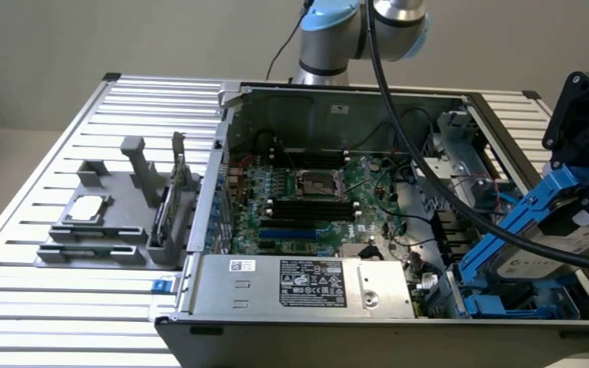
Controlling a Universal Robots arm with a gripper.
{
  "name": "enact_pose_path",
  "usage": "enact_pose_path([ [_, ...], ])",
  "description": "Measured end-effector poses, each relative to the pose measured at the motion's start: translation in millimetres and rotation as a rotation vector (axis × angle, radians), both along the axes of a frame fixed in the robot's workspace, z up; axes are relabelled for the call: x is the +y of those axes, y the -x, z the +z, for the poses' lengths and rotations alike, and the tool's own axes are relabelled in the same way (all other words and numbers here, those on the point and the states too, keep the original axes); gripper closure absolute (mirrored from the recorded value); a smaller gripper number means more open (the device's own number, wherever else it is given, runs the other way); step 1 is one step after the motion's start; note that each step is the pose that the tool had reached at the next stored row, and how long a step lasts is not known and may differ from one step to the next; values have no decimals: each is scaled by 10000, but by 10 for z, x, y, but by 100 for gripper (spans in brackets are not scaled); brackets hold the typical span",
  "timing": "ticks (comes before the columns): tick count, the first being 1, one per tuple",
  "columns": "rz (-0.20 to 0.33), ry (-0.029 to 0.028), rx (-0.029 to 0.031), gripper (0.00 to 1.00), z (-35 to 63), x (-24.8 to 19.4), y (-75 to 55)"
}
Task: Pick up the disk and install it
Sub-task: 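Pick up the disk, then insert the disk into the insertion slot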
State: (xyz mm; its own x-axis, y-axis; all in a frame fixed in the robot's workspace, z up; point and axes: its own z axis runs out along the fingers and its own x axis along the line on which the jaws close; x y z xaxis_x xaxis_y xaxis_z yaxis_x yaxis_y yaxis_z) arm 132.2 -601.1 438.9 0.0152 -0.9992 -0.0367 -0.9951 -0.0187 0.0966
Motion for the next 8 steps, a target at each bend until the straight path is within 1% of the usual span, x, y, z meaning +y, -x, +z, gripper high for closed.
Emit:
enact_pose_path([
  [8, -2, -2, 1, 67, -1, 0, 1],
])
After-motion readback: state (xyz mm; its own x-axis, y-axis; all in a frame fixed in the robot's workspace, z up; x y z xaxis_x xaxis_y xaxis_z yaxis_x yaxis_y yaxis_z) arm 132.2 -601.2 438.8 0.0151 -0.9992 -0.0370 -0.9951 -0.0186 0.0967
